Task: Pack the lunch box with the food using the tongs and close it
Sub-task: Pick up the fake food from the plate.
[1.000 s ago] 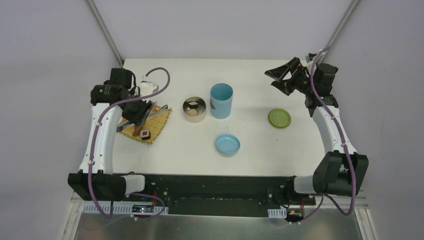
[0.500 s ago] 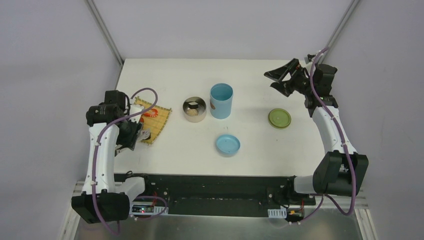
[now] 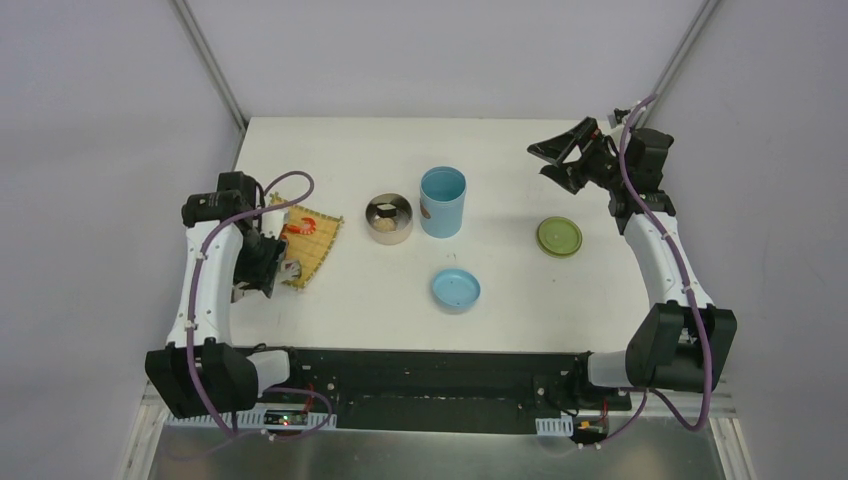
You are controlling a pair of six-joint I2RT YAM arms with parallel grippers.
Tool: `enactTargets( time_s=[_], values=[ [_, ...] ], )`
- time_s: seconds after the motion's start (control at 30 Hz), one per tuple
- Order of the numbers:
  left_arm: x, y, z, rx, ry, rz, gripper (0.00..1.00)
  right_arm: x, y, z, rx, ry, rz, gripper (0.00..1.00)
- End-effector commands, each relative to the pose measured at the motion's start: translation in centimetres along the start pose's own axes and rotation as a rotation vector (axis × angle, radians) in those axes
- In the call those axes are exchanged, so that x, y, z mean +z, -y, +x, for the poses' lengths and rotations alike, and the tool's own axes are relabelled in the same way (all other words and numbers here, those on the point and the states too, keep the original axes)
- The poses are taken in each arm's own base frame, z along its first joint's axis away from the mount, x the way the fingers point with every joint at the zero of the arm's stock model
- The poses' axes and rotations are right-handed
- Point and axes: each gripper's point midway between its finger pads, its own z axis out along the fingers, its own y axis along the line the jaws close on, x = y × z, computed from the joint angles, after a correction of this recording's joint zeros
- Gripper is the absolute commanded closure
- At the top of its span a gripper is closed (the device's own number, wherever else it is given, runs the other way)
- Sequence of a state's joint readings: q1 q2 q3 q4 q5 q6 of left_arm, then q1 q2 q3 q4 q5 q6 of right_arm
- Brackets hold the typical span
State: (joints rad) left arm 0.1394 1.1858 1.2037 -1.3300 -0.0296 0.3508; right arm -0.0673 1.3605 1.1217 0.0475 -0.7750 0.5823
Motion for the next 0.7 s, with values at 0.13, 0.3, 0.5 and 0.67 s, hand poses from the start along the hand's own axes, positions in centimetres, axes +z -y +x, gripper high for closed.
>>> enactTargets(
  time_s=[0.13, 0.3, 0.5, 0.67],
  values=[
    [-0.4, -0.3, -2.3, -0.035, 0.023, 0.021, 0.51, -0.4, -1.5, -0.3, -0.057, 0.014, -0.041, 0.01],
    [0.2, -0.3, -2.6, -0.027, -0.011, 0.033, 0.53, -0.4, -1.5, -0.4, -0.056, 0.019, -0.040, 0.01],
    [1.1, -0.2, -2.5, -0.024, -0.050, 0.041, 0.54, -0.4, -1.5, -0.4, -0.056, 0.022, -0.038, 0.01],
    [1.7, -0.2, -2.8, -0.019, -0.062, 0.040, 0.54, -0.4, -1.5, -0.4, -0.056, 0.022, -0.039, 0.01]
  ],
)
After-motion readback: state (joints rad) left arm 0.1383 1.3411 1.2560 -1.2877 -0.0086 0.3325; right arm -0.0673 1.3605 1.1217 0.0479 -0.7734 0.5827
